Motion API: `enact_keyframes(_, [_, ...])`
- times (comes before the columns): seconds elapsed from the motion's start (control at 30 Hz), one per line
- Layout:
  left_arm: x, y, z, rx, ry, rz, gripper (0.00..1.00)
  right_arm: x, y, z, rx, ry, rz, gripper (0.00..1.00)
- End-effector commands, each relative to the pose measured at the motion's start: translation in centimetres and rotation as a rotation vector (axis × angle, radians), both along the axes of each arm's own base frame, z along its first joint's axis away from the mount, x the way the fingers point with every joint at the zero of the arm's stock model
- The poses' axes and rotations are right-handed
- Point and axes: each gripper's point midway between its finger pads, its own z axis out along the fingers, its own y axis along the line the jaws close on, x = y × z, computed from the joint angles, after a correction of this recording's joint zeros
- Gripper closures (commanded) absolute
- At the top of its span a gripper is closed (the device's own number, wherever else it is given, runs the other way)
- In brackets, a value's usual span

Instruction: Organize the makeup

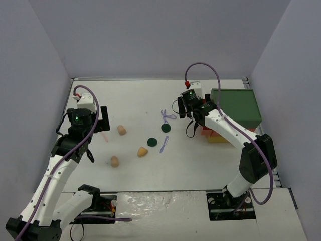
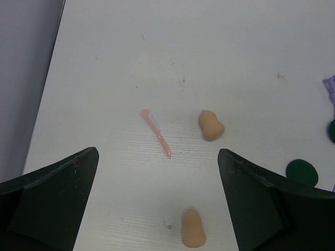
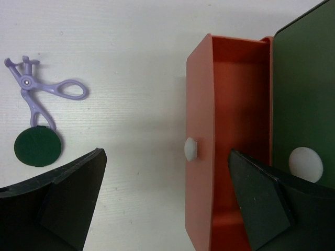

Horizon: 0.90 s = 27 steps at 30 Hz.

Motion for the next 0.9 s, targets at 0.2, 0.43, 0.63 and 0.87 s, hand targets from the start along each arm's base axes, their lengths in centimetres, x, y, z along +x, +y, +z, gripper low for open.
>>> enact_keyframes(0.2, [0.8, -0.1, 2.0, -0.033, -0.073, 0.008, 0.03, 0.5, 3.0, 0.1, 0.148, -0.014, 0.113, 0.03])
enact_keyframes(0.43, [0.8, -0.2, 2.0, -0.037, -0.071, 0.004, 0.03, 0.5, 4.0, 1.4, 0.194, -0.038, 0.166, 0.03])
enact_keyframes(0.63, [0.9, -0.2, 1.9, -0.038, -0.069, 0.003, 0.03, 0.5, 5.2, 1.7, 0.223, -0.040, 0.208, 0.03])
enact_keyframes(0.87, [0.8, -0.1, 2.0, -0.037, -0.070, 0.008, 0.03, -0.4, 5.6, 6.3, 0.179, -0.155, 0.238, 0.01])
